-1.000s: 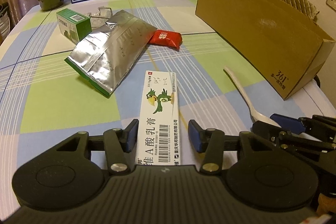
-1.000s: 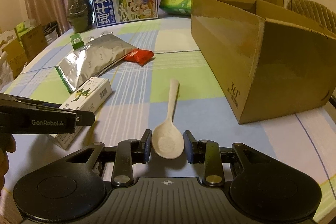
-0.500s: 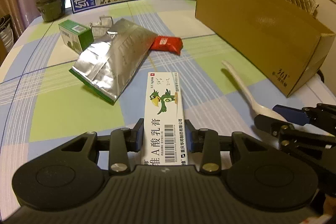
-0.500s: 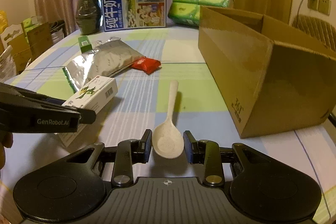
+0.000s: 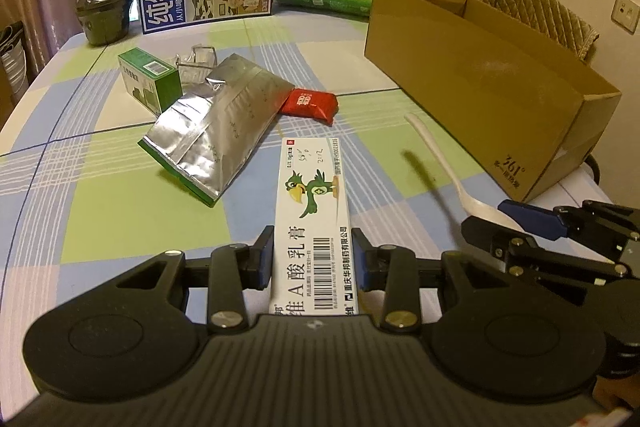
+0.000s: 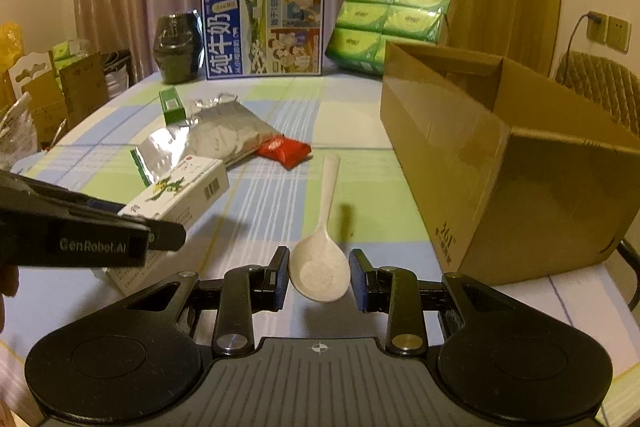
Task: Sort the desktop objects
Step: 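Carry the ointment box and spoon into the cardboard box and open both tools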
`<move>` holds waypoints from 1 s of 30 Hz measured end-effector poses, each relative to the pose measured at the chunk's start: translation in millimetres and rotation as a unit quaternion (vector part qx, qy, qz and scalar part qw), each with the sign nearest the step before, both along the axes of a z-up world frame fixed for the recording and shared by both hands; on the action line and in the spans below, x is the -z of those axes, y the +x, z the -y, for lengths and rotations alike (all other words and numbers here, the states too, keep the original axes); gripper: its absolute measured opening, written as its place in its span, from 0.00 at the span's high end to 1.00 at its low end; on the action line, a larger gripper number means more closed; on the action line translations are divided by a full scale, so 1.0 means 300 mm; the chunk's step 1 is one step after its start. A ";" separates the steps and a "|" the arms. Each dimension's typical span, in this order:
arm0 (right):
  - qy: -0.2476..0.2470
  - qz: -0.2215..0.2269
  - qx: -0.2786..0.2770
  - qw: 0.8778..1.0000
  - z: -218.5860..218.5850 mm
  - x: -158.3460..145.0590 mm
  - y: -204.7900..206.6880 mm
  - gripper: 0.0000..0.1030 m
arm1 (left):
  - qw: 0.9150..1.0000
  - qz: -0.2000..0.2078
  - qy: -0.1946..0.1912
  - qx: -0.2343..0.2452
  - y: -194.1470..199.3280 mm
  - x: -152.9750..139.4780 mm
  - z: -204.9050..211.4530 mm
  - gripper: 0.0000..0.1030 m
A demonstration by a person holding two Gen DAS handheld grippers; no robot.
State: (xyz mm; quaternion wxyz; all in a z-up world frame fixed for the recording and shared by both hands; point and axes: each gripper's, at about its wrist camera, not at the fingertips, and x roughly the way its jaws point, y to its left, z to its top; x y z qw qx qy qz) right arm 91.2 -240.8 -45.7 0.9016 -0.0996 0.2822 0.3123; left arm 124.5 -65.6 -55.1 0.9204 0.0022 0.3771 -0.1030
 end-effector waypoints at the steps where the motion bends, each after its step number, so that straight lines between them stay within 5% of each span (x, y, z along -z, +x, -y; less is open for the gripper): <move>1: 0.002 0.003 -0.001 1.000 0.001 -0.010 -0.002 0.72 | 1.000 0.001 0.001 0.001 -0.004 -0.007 0.001 0.68; 30: 0.070 0.075 0.006 0.995 0.230 -0.432 -0.079 0.72 | 0.997 0.069 -0.026 0.003 -0.194 -0.382 0.192 0.68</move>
